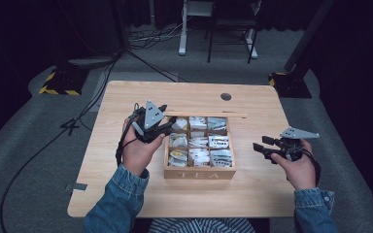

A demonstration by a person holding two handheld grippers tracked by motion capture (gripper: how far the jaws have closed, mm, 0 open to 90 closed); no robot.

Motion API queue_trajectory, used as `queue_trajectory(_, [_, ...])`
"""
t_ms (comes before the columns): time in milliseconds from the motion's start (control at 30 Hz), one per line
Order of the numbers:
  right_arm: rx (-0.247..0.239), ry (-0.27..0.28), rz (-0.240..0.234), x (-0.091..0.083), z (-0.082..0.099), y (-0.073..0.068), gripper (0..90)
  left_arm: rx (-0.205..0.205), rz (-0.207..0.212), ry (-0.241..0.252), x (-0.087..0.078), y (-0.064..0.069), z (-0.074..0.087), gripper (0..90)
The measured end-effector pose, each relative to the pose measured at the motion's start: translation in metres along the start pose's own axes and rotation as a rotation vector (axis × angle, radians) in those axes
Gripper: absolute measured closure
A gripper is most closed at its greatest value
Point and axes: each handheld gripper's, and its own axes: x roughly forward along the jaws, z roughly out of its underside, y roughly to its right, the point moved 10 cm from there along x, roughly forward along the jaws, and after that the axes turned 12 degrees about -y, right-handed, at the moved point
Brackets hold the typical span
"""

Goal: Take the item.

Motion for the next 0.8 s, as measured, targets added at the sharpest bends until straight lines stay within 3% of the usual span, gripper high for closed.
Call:
queue_trajectory(267, [-0.044,-0.024,-0.049,0.003,-0.015,-0.029,44.2,0.005,0.002,-0.007,0.0,0.001,0.001,52.9])
queue_trajectory(567, [-0.054,-0.035,-0.089,0.011,-0.024,-0.044,44.2,0.005,0.002,-0.009,-0.001,0.001,0.001,52.8])
queue_trajectory(800, [-0.092,-0.048,-0.128,0.018,-0.031,-0.063,44.7,0.006,0.004,-0.01,-0.001,0.001,0.001,52.9])
